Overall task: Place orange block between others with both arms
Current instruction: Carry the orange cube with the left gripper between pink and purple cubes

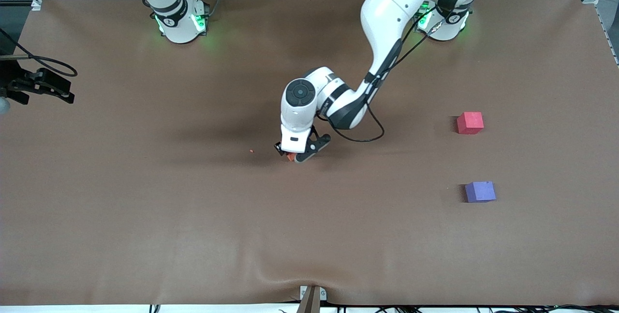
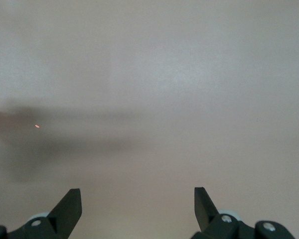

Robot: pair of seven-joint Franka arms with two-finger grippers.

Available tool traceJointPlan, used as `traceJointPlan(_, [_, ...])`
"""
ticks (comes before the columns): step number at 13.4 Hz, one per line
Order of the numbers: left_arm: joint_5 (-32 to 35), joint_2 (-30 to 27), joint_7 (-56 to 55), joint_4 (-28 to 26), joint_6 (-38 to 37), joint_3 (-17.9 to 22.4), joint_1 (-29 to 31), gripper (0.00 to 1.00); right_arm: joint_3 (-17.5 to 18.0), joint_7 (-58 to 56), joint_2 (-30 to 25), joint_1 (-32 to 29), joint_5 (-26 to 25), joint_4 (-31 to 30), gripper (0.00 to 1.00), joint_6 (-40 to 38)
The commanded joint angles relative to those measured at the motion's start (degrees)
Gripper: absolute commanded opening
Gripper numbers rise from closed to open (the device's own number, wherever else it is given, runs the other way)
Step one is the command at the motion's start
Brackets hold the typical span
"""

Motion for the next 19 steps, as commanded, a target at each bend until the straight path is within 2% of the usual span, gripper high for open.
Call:
traceJointPlan(1, [-0.33,-9.86,8.78,-1.88,-9.33,-0.74,6.0,0.0,1.25,0.22,-0.44,-0.82,-0.94,-0.21,1.0,-0.54])
traceJointPlan(6, [-0.68,-21.56,30.92,-6.43,-23.32,-0.74,17.06,0.0,0.9,0.83,-0.52,-1.52,-0.24,0.05,1.0,-0.62])
traceJointPlan(10, [-0.68,-30.36,57.01,-17.67,-24.39,-0.74,29.71,0.0,0.64,2.59,-1.14,-4.06,0.12,0.14,1.0,-5.53])
traceJointPlan(12, [-0.68,-31.69,66.7,-21.55,-24.22,-0.74,35.35,0.0,0.38,4.17,-1.14,-5.99,3.26,0.14,1.0,-5.9])
traceJointPlan(13, [-0.68,-32.04,71.18,-23.31,-23.61,-0.74,37.98,0.0,0.38,4.7,-1.14,-6.78,5.37,0.23,1.0,-5.55])
traceJointPlan(15, [-0.68,-32.13,79.19,-27.0,-20.55,-0.74,42.38,0.0,0.9,4.97,-1.05,-6.27,5.57,0.32,1.0,-5.37])
traceJointPlan(19, [-0.68,-32.57,89.76,-38.86,-5.97,-0.74,48.9,0.0,0.99,9.36,-0.7,-3.28,4.6,0.49,1.0,-2.66])
